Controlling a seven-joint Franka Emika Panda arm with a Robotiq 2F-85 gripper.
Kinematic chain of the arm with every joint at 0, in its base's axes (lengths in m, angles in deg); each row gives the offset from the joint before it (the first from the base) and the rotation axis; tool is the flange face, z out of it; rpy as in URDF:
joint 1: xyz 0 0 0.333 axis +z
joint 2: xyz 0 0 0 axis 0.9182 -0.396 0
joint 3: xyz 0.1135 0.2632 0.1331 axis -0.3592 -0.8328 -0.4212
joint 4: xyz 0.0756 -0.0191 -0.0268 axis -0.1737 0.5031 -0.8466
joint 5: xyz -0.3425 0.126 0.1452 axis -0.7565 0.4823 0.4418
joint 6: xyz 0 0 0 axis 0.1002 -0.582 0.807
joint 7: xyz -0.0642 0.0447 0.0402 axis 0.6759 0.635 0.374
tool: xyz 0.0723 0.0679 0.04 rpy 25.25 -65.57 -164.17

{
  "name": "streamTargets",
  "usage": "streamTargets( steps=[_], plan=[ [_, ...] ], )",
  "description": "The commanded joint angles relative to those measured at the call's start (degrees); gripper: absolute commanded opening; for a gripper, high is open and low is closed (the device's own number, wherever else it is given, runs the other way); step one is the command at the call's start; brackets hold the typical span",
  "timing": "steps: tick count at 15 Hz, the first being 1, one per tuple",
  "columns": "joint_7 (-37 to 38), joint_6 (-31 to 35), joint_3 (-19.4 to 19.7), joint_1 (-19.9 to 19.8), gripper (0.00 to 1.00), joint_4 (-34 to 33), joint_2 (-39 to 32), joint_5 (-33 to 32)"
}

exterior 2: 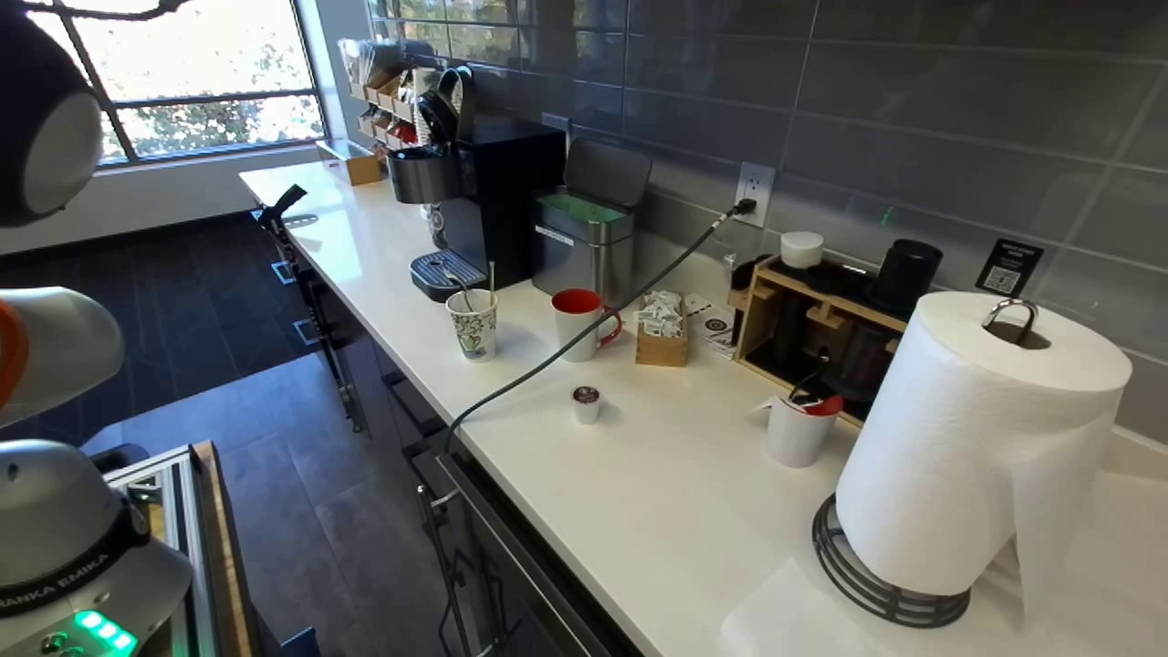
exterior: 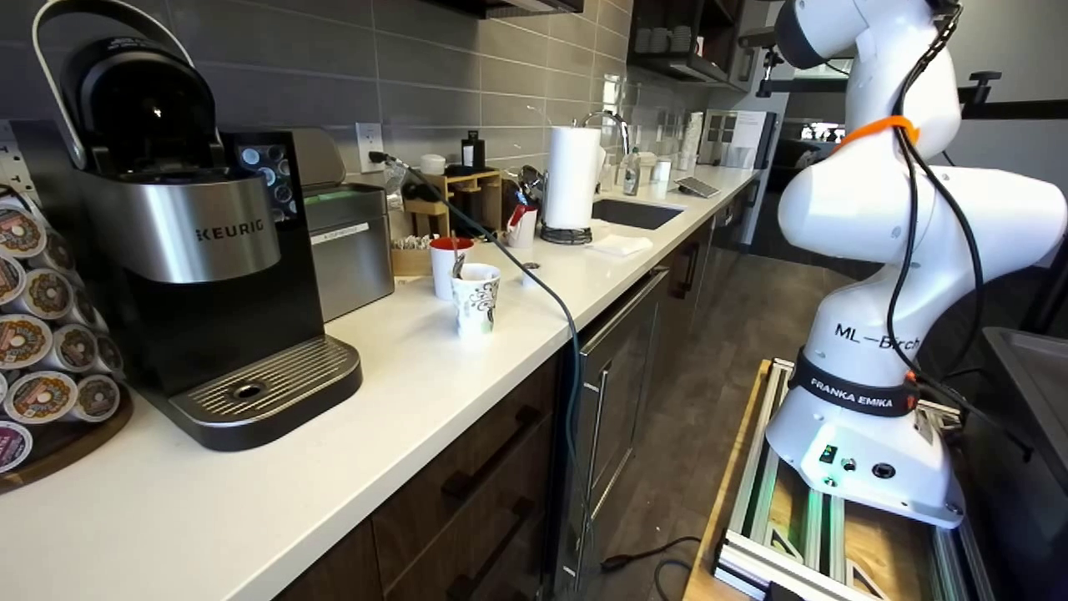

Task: Pick up the plate on the right and put it in the cabinet

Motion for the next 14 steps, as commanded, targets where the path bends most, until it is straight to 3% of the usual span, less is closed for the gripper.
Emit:
streamTargets(
  steps=[1, 8, 9, 14],
  plan=[
    [-0.44, -2.35, 6.5, 5.78, 0.01, -8.15, 6.22, 5.14],
    [0.28, -1.76, 21.45, 13.69, 0.01, -18.44, 13.04, 17.57],
    [1.82, -3.18, 21.59, 16.1, 0.01, -19.82, 11.46, 14.72],
    [7.08, -2.78, 28.98, 21.35, 0.01, -26.28, 11.31, 14.49]
  ],
)
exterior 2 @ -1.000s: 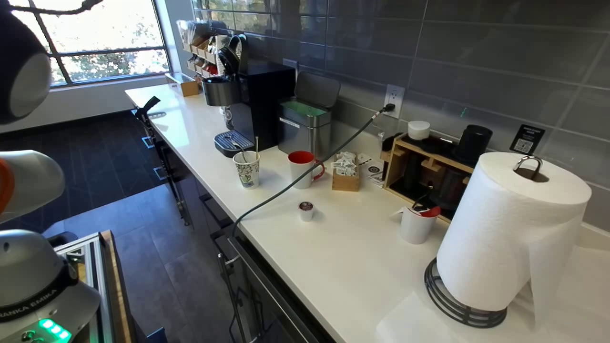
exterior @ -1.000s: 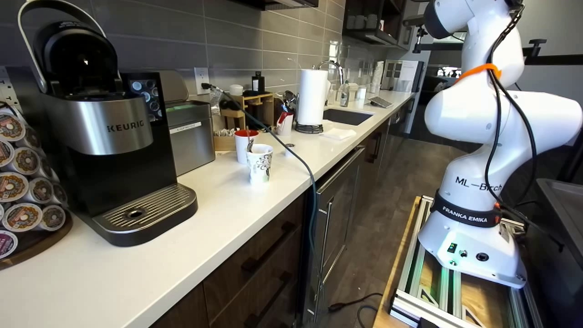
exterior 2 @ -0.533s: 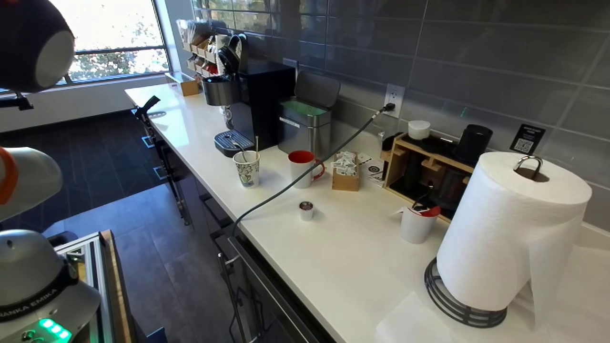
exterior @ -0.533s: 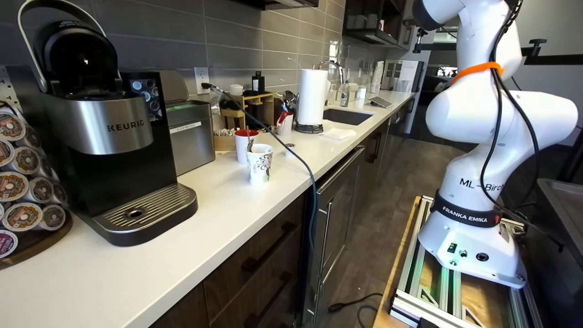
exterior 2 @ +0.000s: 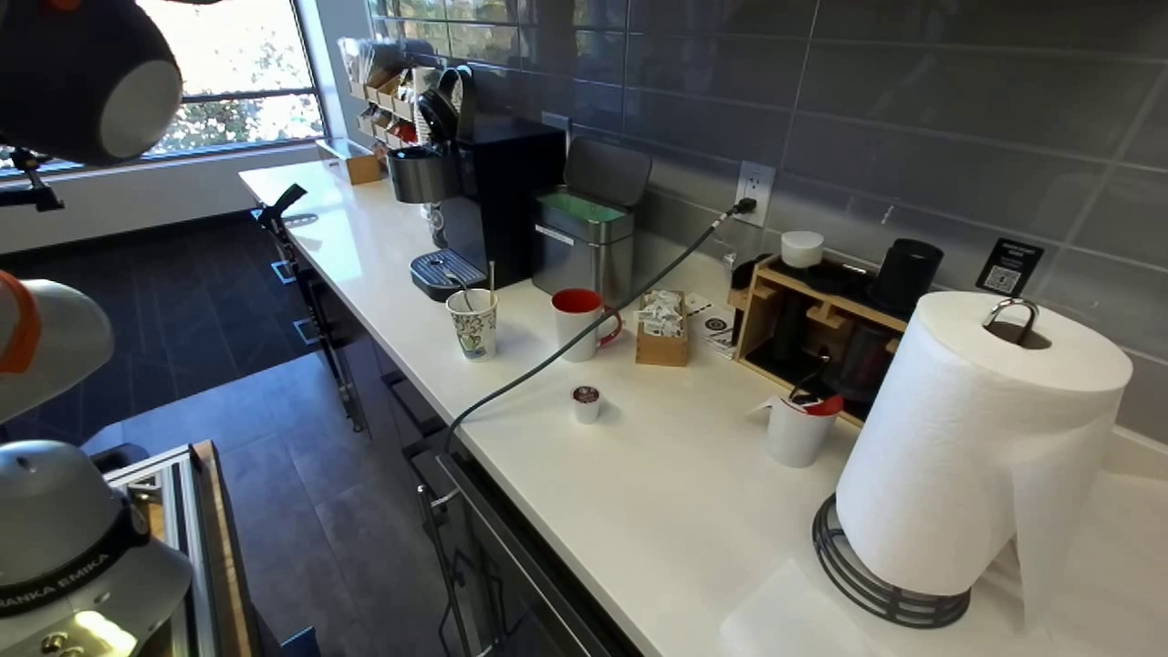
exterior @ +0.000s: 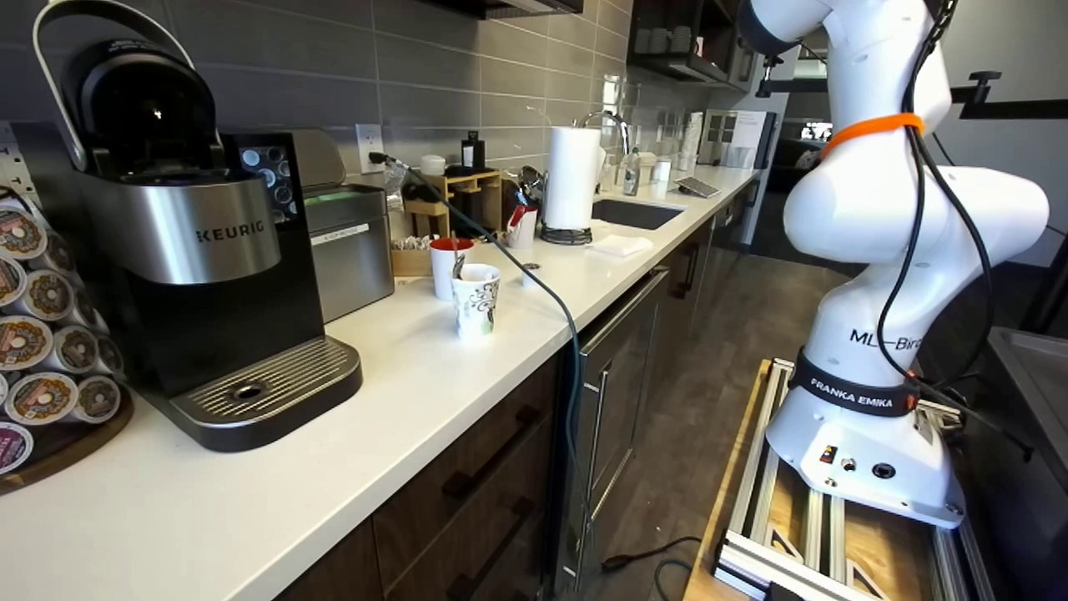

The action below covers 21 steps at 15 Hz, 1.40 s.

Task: Pick up the plate on the right and put it in the cabinet

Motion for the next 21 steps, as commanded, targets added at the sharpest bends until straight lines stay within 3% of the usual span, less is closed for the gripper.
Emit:
streamTargets(
  steps=[1, 6, 7, 8, 13, 17, 18, 21],
  plan=[
    [3.54, -2.48, 5.28, 5.11, 0.01, -6.17, 0.6, 0.13],
    [7.18, -2.15, 9.95, 10.02, 0.01, -10.9, 0.33, -0.21],
    [7.69, -2.23, 10.71, 10.84, 0.27, -11.63, 0.42, -0.35],
    [8.16, -2.22, 11.3, 11.6, 0.28, -12.32, 0.44, -0.37],
    [8.34, -2.44, 12.71, 13.72, 0.64, -15.85, 1.1, -0.47],
    [4.5, -6.26, 12.09, 12.01, 0.95, -17.3, 2.98, -0.2],
    [2.85, -7.45, 11.33, 11.03, 1.0, -17.32, 3.75, 0.03],
    [-2.37, -9.87, 8.32, 8.0, 1.0, -17.33, 6.28, 0.72]
  ],
)
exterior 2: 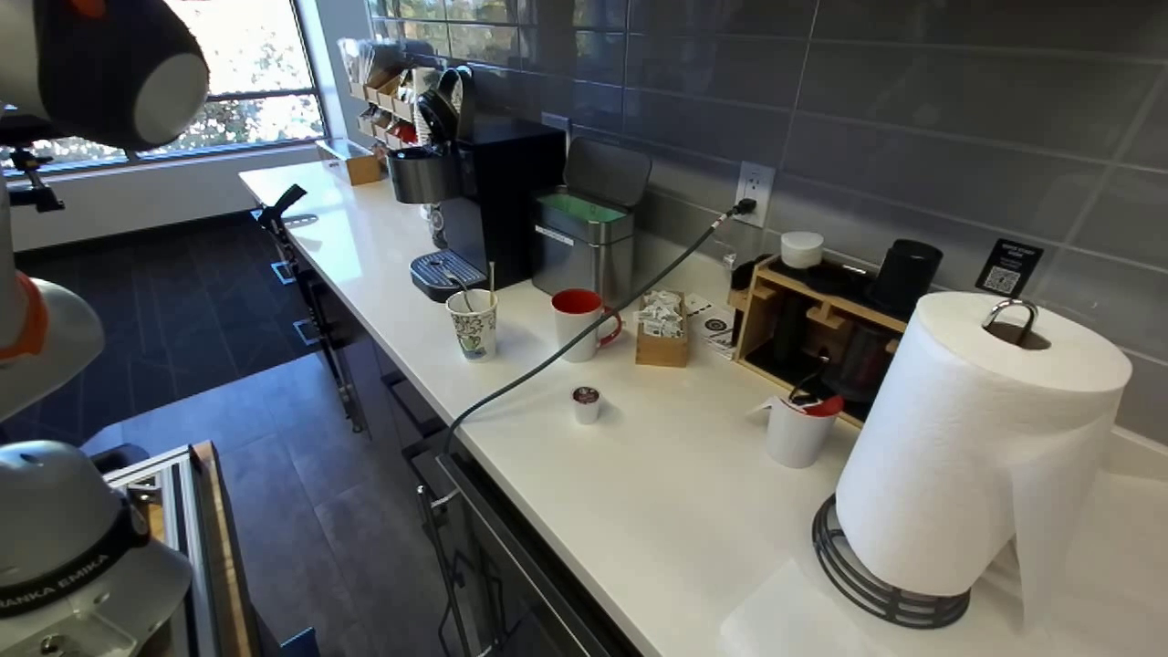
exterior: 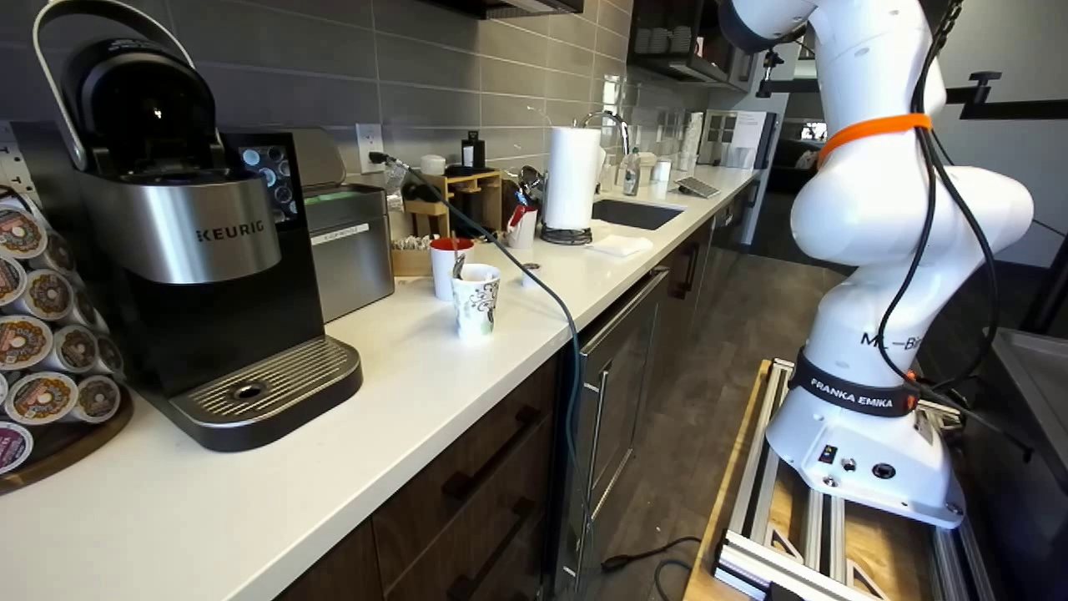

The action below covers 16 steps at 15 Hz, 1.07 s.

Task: Pick up the plate on the right and put it in the cabinet

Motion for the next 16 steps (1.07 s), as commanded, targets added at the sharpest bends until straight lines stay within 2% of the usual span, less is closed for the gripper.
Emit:
streamTargets(
  steps=[1, 9, 13, 16],
  plan=[
    [-6.99, -4.26, -3.51, -4.11, 1.0, -0.4, 3.77, 0.9],
    [-17.42, -14.22, -16.94, -16.09, 1.0, 0.75, 6.75, 1.92],
    [-22.6, -20.04, -25.07, -21.94, 1.0, 2.73, 6.39, 1.29],
    [-25.16, -23.53, -32.41, -28.37, 1.0, 5.16, 5.61, 0.25]
  ],
)
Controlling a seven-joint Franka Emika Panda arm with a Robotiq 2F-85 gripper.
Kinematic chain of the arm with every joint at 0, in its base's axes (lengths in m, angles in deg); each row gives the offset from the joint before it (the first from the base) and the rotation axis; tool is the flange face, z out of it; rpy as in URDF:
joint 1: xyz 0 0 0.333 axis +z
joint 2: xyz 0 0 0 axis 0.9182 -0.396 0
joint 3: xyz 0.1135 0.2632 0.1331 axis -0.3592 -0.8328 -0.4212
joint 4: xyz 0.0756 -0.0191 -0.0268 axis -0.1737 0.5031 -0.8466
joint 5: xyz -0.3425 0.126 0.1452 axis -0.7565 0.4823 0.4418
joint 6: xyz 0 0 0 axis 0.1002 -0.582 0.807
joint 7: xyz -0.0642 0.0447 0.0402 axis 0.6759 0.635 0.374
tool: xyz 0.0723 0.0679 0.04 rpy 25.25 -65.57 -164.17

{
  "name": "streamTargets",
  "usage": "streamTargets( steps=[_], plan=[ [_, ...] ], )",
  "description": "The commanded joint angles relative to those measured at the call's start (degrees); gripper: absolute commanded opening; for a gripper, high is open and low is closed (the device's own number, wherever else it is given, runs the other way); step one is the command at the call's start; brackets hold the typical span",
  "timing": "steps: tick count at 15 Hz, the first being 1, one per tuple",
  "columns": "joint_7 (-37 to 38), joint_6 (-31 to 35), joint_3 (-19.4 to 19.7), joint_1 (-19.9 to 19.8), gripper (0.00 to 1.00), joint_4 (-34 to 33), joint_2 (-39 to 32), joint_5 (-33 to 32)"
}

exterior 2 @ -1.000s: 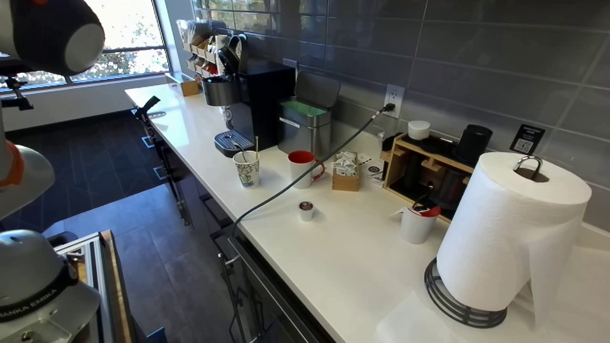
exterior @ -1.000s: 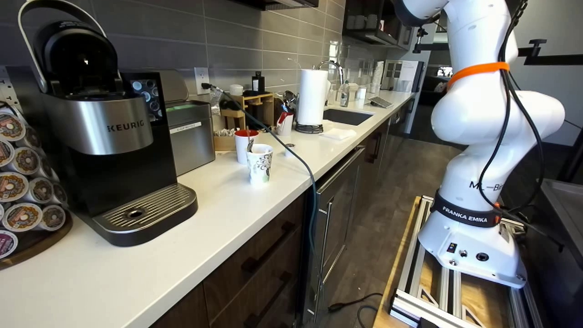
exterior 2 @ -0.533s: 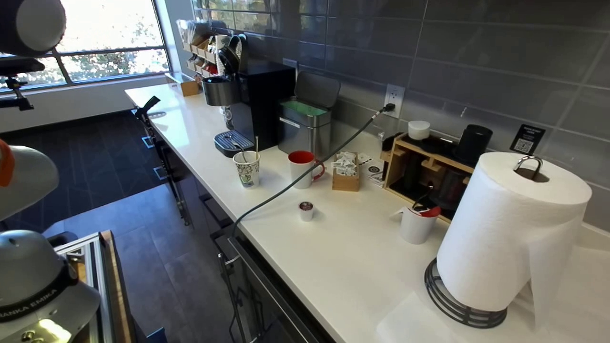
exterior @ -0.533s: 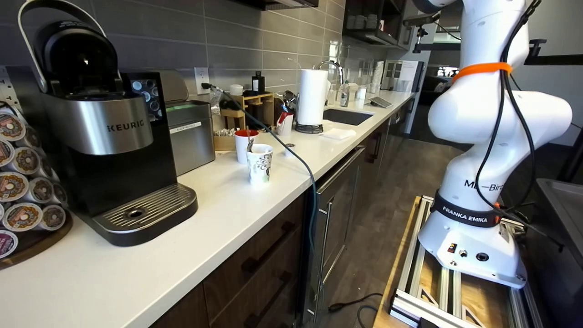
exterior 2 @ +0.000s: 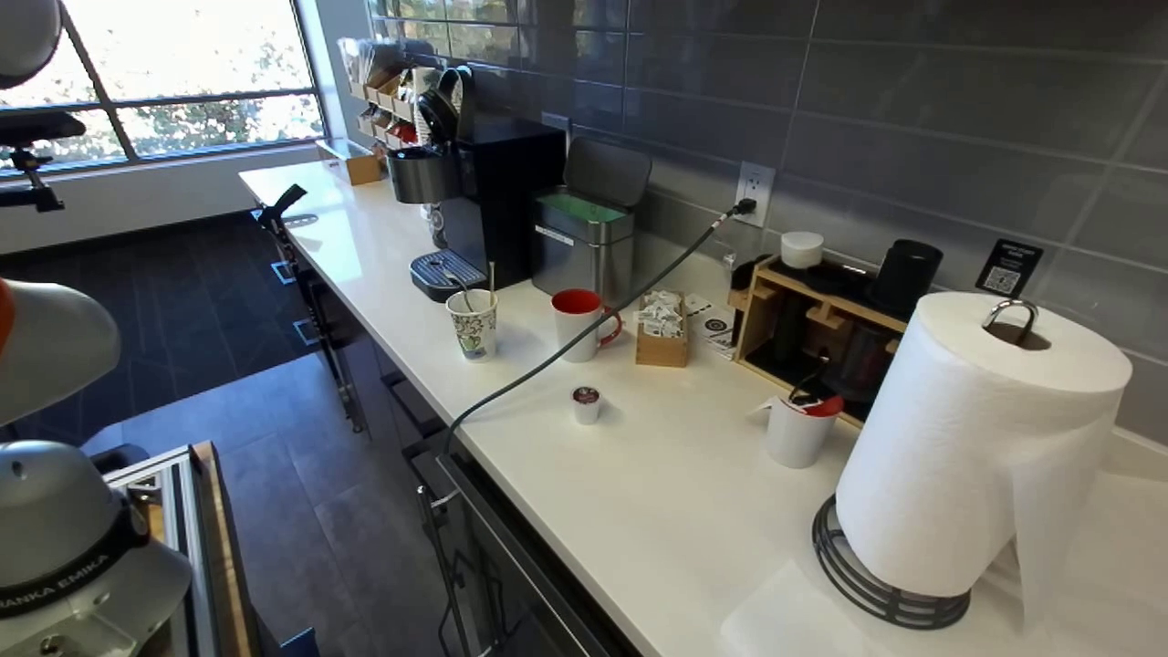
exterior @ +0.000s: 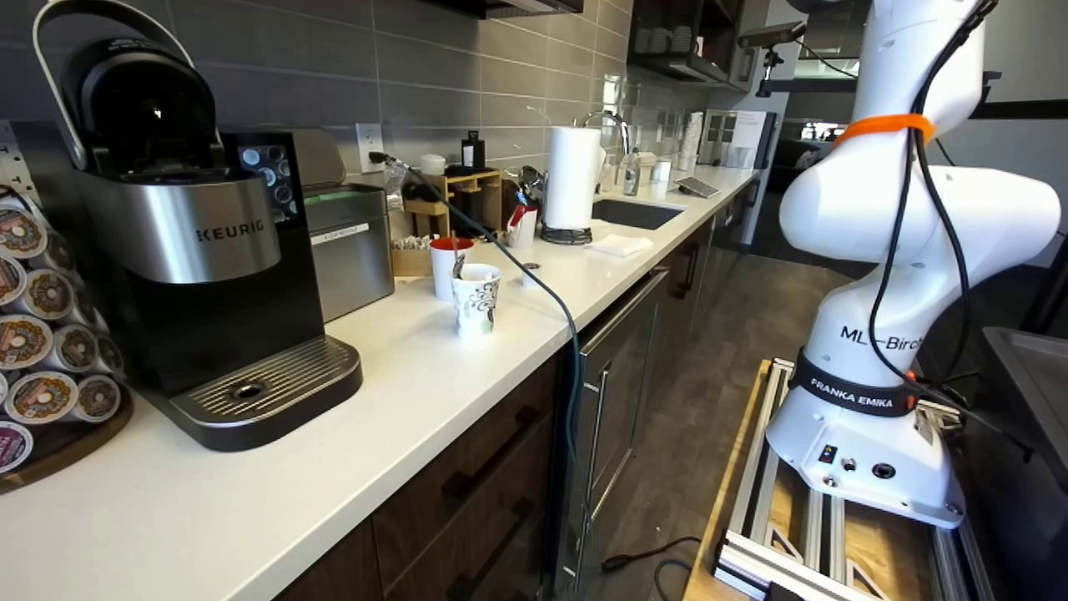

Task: Pick up the plate on the right and put it in the cabinet

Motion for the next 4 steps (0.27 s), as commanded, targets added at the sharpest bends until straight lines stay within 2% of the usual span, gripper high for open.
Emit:
streamTargets(
  steps=[1, 2, 4],
  plan=[
    [-2.46, -3.59, -8.94, -9.23, 1.0, 3.84, -0.77, -0.85],
    [-1.11, -2.08, -4.57, -4.43, 1.0, 1.43, -0.2, -0.2],
    [-1.45, -2.57, -7.54, -7.87, 1.0, 2.5, -0.39, -0.21]
  ],
)
